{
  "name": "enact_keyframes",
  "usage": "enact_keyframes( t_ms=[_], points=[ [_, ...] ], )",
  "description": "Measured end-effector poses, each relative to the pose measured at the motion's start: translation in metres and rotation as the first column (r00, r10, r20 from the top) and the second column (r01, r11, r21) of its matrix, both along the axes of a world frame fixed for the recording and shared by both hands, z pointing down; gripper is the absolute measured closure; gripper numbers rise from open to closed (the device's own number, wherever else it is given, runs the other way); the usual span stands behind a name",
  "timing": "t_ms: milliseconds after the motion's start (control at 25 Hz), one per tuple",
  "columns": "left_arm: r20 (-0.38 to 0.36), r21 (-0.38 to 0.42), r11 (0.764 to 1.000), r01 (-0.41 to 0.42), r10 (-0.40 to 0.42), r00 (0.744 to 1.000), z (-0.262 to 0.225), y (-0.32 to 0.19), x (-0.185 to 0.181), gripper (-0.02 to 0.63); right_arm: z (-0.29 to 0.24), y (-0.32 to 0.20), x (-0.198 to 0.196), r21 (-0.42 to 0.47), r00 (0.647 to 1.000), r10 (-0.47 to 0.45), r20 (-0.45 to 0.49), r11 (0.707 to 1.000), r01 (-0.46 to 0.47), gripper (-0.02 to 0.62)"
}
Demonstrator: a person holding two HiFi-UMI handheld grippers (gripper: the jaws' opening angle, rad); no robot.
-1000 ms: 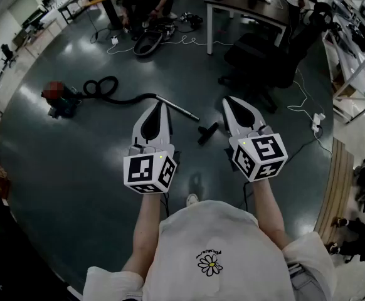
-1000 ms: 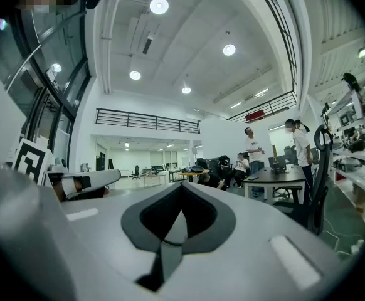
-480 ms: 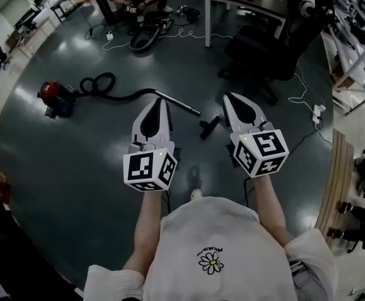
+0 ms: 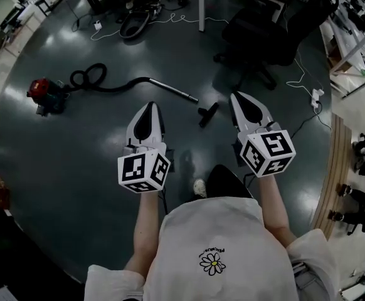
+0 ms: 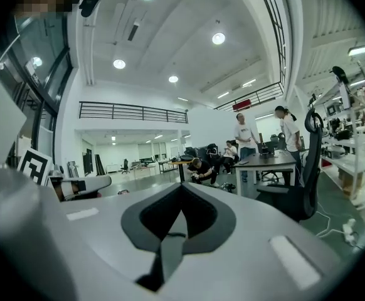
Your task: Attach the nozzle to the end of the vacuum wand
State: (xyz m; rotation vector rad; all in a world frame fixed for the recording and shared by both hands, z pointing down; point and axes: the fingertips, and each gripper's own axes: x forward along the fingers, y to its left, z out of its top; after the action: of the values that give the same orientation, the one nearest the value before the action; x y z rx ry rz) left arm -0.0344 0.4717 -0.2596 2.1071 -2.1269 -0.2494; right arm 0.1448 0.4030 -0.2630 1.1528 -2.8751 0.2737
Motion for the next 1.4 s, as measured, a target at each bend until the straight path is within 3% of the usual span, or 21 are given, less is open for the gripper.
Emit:
enact_keyframes(
  t_ms=[240, 600, 880, 1160, 1400],
  points=[
    [-0.044, -0.036, 0.999, -0.021, 0.019, 0.999, 0.021, -0.044, -0.020, 0.604, 0.022, -0.046, -0.014, -0.057, 0.999, 0.027, -0.027, 0.998, -0.028, 0.591],
    [-0.034, -0.040, 0.997, -0.060, 0.059, 0.998, 0.037, -0.210, -0.038, 0.604, 0.047, -0.213, -0.048, -0.077, 0.998, 0.011, -0.059, 0.997, -0.016, 0.591],
    [-0.063, -0.049, 0.997, -0.053, 0.049, 0.997, 0.045, -0.319, -0.066, 0.606, 0.053, -0.322, -0.091, -0.088, 0.992, -0.067, -0.108, 0.994, 0.057, 0.591],
    [-0.046, -0.084, 0.989, -0.119, 0.116, 0.992, 0.038, -0.364, -0.081, 0.604, 0.053, -0.356, -0.124, -0.142, 0.993, -0.056, -0.107, 0.989, 0.040, 0.591],
    [0.000, -0.058, 0.986, -0.157, 0.158, 0.988, 0.014, -0.397, -0.102, 0.604, 0.034, -0.377, -0.141, -0.116, 0.998, -0.021, -0.063, 0.993, 0.014, 0.591]
  ],
)
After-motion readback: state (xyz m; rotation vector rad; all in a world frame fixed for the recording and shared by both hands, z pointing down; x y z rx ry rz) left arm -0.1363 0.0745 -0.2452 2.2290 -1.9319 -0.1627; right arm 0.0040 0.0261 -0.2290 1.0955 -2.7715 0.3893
